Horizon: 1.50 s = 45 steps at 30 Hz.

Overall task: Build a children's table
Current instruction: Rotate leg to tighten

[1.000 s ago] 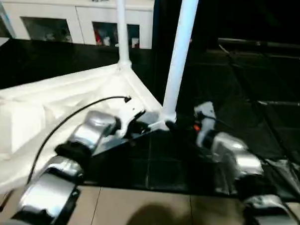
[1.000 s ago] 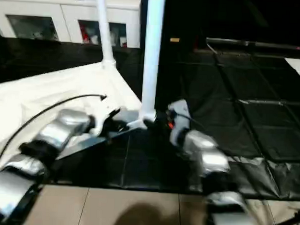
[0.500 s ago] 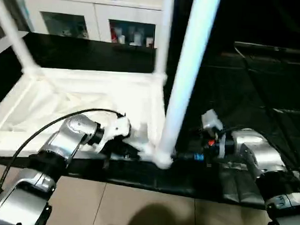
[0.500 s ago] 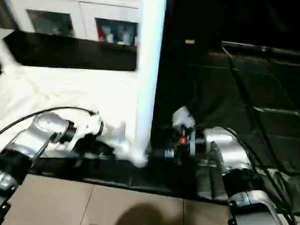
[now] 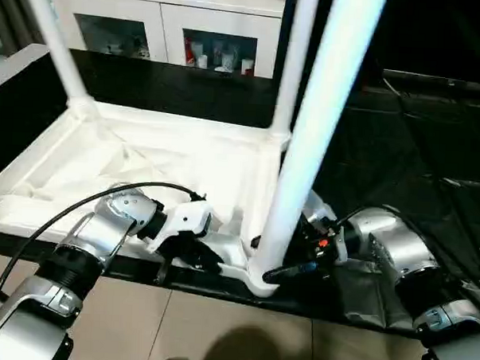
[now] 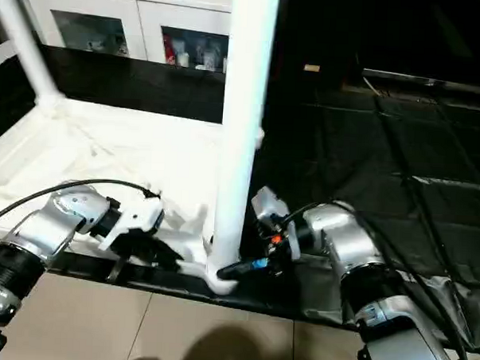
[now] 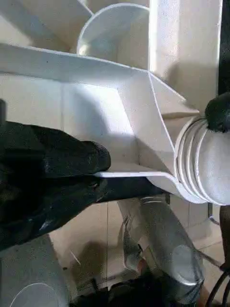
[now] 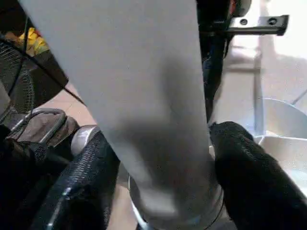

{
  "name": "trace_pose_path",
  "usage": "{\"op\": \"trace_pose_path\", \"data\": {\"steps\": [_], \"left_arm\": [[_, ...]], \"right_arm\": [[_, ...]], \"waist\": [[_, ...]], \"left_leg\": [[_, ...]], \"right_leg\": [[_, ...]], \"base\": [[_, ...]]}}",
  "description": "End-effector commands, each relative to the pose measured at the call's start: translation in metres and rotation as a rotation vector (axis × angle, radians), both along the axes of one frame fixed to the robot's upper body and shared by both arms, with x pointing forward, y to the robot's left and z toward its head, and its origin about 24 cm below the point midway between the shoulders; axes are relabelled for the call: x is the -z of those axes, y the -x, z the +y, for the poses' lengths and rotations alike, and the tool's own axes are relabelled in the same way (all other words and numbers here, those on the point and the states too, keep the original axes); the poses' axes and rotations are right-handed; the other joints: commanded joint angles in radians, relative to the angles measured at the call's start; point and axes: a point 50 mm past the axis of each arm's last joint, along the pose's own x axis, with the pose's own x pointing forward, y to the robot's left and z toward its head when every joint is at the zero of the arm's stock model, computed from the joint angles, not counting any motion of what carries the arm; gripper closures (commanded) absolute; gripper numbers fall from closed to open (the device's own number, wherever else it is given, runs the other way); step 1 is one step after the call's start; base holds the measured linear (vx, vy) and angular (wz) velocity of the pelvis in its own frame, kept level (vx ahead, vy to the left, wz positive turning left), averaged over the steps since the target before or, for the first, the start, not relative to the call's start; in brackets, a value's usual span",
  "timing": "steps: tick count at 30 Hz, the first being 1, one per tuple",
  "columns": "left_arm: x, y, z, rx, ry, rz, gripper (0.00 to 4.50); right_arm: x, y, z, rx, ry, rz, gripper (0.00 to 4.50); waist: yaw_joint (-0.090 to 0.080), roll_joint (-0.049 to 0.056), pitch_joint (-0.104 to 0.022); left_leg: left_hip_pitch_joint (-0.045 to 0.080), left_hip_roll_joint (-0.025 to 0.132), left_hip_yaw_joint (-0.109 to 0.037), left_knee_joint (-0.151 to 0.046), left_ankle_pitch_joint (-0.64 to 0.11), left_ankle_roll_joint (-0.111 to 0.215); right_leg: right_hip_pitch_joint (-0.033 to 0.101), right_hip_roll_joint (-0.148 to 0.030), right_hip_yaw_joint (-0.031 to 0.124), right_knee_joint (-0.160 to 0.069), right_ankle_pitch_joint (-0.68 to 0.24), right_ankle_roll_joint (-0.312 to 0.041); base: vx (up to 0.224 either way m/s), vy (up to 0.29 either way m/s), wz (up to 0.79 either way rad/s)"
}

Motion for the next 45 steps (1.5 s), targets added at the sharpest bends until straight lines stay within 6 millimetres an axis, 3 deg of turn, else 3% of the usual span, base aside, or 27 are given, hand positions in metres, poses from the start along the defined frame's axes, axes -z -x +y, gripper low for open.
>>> {"op": "trace_pose_path", "data": {"steps": [1,11,15,16,18,21,22,23,25,27,31,34,35,43,45], "left_arm": [[0.000,0.005,-0.007,0.079,-0.015,0.012,4.50],[0.002,0.002,-0.008,-0.001,0.010,0.035,4.50],[0.000,-0.014,-0.015,-0.178,0.065,0.011,4.50],[-0.001,-0.018,-0.017,-0.223,0.077,0.005,4.50],[-0.003,-0.026,-0.023,-0.313,0.106,0.006,4.50],[-0.005,-0.033,-0.029,-0.387,0.138,0.010,4.50],[-0.007,-0.036,-0.032,-0.416,0.145,0.006,4.50],[-0.008,-0.042,-0.037,-0.477,0.154,-0.001,4.50],[-0.009,-0.046,-0.040,-0.526,0.160,-0.006,4.50],[-0.012,-0.059,-0.048,-0.681,0.173,-0.039,4.50],[-0.014,-0.068,-0.053,-0.795,0.192,-0.063,4.50],[-0.014,-0.067,-0.056,-0.794,0.193,-0.063,4.50],[-0.012,-0.065,-0.057,-0.792,0.187,-0.065,4.50],[-0.005,-0.059,-0.047,-0.748,0.156,-0.048,4.50],[-0.004,-0.056,-0.043,-0.722,0.141,-0.047,4.50]], "right_arm": [[-0.009,-0.003,0.001,-0.024,-0.008,-0.021,1.88],[-0.006,0.003,0.001,-0.035,-0.033,0.016,2.24],[0.000,-0.004,0.004,0.146,-0.049,0.015,2.30],[0.002,-0.006,0.007,0.211,-0.047,0.014,2.32],[0.006,-0.014,0.018,0.358,-0.043,0.010,2.36],[0.009,-0.021,0.027,0.466,-0.018,0.004,2.39],[0.010,-0.024,0.031,0.508,-0.003,-0.003,2.39],[0.012,-0.029,0.039,0.578,0.018,-0.001,2.39],[0.014,-0.034,0.045,0.644,0.042,-0.004,2.41],[0.015,-0.044,0.061,0.792,0.078,-0.008,2.41],[0.012,-0.050,0.076,0.886,0.065,-0.015,2.43],[0.012,-0.048,0.080,0.858,0.043,-0.014,2.43],[0.012,-0.045,0.081,0.835,0.023,-0.005,1.93],[0.012,-0.045,0.073,0.844,-0.027,0.019,1.42],[0.012,-0.043,0.066,0.823,-0.038,0.025,1.08]], "waist": [[-0.006,-0.006,-0.068],[-0.006,-0.003,-0.070],[-0.008,0.000,-0.066],[-0.013,-0.005,-0.066],[-0.018,-0.002,-0.063],[-0.041,-0.006,-0.061],[-0.049,-0.003,-0.062],[-0.052,-0.008,-0.063],[-0.068,-0.006,-0.060],[-0.075,-0.007,-0.062],[-0.076,-0.007,-0.064],[-0.074,-0.005,-0.067],[-0.075,-0.004,-0.067],[-0.077,-0.005,-0.064],[-0.077,-0.006,-0.065]], "left_leg": [[0.007,0.082,-0.026,-0.066,-0.043,0.088],[0.007,0.081,-0.026,-0.063,-0.037,0.087],[0.011,0.081,-0.025,-0.064,-0.060,0.071],[0.007,0.078,-0.028,-0.067,-0.072,0.060],[0.008,0.074,-0.028,-0.069,-0.087,0.044],[-0.002,0.068,-0.032,-0.072,-0.090,0.021],[-0.001,0.065,-0.031,-0.070,-0.088,0.019],[0.000,0.066,-0.031,-0.071,-0.085,0.021],[-0.001,0.062,-0.031,-0.071,-0.073,0.014],[0.000,0.060,-0.029,-0.068,-0.065,0.024],[0.003,0.062,-0.029,-0.068,-0.045,0.036],[0.003,0.069,-0.030,-0.068,-0.021,0.065],[0.003,0.070,-0.029,-0.068,-0.023,0.068],[0.003,0.071,-0.029,-0.071,-0.058,0.064],[0.003,0.071,-0.029,-0.070,-0.042,0.073]], "right_leg": [[0.051,-0.121,0.078,-0.060,-0.092,-0.184],[0.052,-0.119,0.078,-0.057,-0.060,-0.188],[0.048,-0.118,0.078,-0.065,-0.098,-0.183],[0.055,-0.120,0.077,-0.068,-0.129,-0.176],[0.055,-0.121,0.077,-0.076,-0.190,-0.158],[0.064,-0.122,0.075,-0.082,-0.257,-0.128],[0.061,-0.121,0.074,-0.085,-0.258,-0.128],[0.062,-0.122,0.075,-0.086,-0.252,-0.130],[0.060,-0.118,0.074,-0.084,-0.244,-0.144],[0.060,-0.116,0.076,-0.084,-0.220,-0.150],[0.060,-0.119,0.076,-0.081,-0.183,-0.158],[0.061,-0.120,0.079,-0.066,-0.067,-0.189],[0.062,-0.120,0.079,-0.066,-0.057,-0.193],[0.065,-0.125,0.080,-0.071,-0.098,-0.193],[0.065,-0.125,0.080,-0.068,-0.078,-0.195]], "base": [[0.000,0.000,0.00],[0.000,0.000,0.00],[0.000,0.000,0.00],[0.000,0.000,0.00],[0.000,0.000,0.00],[0.000,0.000,0.00],[0.000,0.000,0.00],[0.000,0.000,0.00],[0.000,0.000,0.00],[0.000,0.000,0.00],[0.000,0.000,0.00],[0.000,0.000,0.00],[0.000,0.000,0.00],[0.000,0.000,0.00],[0.000,0.000,0.00]]}}
